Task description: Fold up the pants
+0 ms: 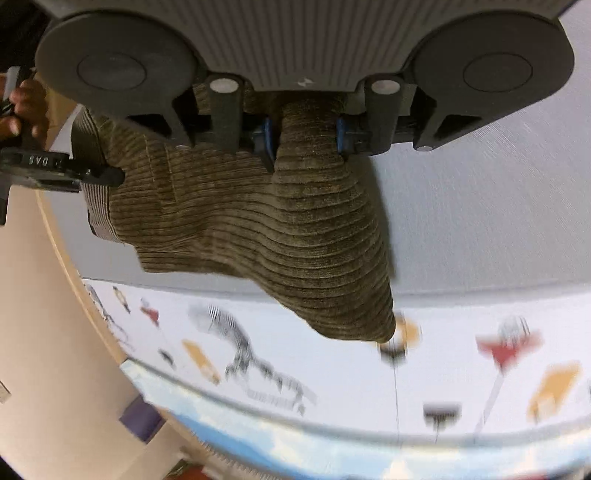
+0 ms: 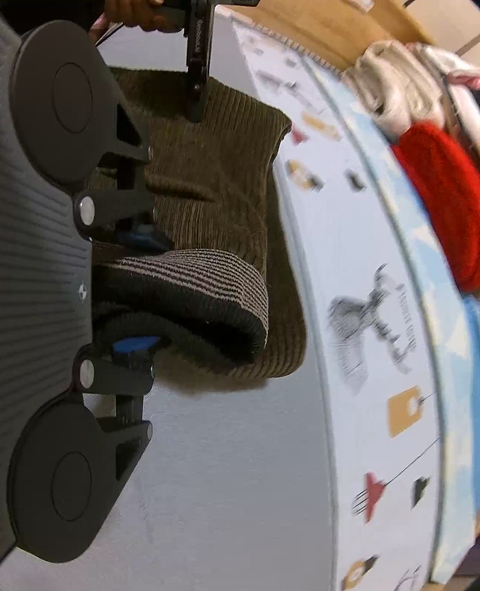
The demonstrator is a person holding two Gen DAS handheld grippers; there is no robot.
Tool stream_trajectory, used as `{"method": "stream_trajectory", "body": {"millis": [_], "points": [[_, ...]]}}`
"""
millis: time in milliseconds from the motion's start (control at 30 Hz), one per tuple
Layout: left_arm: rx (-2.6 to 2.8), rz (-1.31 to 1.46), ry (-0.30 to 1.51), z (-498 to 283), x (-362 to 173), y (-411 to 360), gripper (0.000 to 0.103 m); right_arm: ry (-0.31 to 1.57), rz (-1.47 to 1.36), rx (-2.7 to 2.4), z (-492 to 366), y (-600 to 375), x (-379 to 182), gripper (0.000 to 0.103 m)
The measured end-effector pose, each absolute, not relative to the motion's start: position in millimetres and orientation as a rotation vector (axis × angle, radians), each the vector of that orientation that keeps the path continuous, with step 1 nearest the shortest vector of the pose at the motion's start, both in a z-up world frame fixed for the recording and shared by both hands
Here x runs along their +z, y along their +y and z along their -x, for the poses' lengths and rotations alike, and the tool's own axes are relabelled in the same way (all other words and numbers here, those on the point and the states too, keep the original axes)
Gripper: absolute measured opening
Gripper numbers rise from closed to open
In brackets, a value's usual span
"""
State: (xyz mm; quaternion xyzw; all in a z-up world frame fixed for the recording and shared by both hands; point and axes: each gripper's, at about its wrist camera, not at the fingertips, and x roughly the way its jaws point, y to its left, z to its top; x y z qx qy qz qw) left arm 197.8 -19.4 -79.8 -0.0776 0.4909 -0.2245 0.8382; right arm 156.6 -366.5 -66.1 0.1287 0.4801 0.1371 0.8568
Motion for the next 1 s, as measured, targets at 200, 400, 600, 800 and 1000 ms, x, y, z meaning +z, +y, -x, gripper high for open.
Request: {"method": "stream_trajectory", "body": {"millis": [200, 400, 600, 800, 1000], "points": [[-0.374, 0.148, 0.884, -208, -37, 29, 0.033, 0.874, -0.320, 0.370, -179, -325, -42, 0.043], [-0.213, 0.192, 0.822, -231, -27, 78, 0.046, 0.751, -0.292, 0.321, -215, -268, -31, 0.051], [-0.205, 0.085, 0.852, -225, -23, 77, 0.046, 0.735, -0.315, 0.080, -233, -259, -33, 0.053], [-0.280, -0.162, 1.114, -215, -81, 38, 0.047, 0.948, -0.110, 0.215, -236, -225, -62, 0.053], [-0.190, -0.189, 0.977, -191, -53, 27, 0.062, 0.947, -0.150, 0.102, -227, -239, -54, 0.064]]}}
